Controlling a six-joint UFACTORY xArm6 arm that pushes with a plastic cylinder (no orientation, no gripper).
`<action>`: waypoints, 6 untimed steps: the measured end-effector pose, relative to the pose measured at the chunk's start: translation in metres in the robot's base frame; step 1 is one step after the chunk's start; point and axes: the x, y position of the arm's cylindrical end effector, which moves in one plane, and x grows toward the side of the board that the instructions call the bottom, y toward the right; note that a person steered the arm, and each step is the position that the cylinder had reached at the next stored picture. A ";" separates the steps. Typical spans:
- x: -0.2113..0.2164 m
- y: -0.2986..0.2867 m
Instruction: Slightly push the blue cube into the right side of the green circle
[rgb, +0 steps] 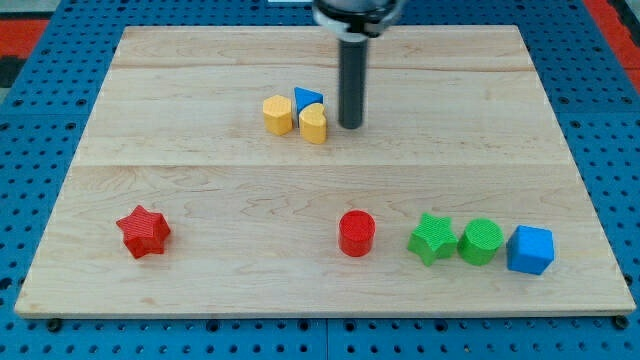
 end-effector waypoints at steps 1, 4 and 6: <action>0.015 0.061; 0.143 0.226; 0.217 0.181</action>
